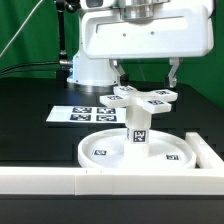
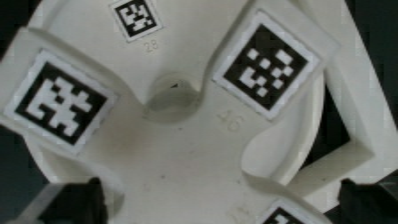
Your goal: Assemble round table
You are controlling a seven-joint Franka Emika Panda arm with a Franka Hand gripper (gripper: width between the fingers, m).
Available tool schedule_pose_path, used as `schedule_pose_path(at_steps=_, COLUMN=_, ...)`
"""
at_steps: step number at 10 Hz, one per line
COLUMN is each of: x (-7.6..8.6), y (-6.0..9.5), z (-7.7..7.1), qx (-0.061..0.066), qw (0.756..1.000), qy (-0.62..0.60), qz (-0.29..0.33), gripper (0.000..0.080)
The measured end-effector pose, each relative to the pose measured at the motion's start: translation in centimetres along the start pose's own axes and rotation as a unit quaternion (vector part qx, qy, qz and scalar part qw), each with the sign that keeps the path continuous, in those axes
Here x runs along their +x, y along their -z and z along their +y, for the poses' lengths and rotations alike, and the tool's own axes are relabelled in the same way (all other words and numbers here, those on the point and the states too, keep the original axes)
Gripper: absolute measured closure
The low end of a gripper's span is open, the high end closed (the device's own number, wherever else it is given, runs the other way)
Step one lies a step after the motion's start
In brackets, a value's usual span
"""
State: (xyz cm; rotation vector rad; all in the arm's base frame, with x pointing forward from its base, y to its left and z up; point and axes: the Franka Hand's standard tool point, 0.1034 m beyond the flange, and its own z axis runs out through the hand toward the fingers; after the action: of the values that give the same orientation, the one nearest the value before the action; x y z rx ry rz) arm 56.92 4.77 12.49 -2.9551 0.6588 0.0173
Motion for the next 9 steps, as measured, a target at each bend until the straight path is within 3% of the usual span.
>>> schedule_pose_path(at_steps=1, x=-0.03, y=-0.18, z=-0.39, qx=-0.011, qw=0.999, qy=0.039, qz=0.001, gripper=0.0151)
schedule_pose_path(at_steps=5, x=0.13, y=-0.23, z=-0.35, qx=-0.012, qw=0.984, qy=0.175, qz=0.0, gripper=0.0151)
schedule_pose_path(at_steps=9, x=0.42, y=-0.06, z=-0.11, qx=-0.028, qw=0.926, qy=0.376, qz=-0.002, gripper=0.0151)
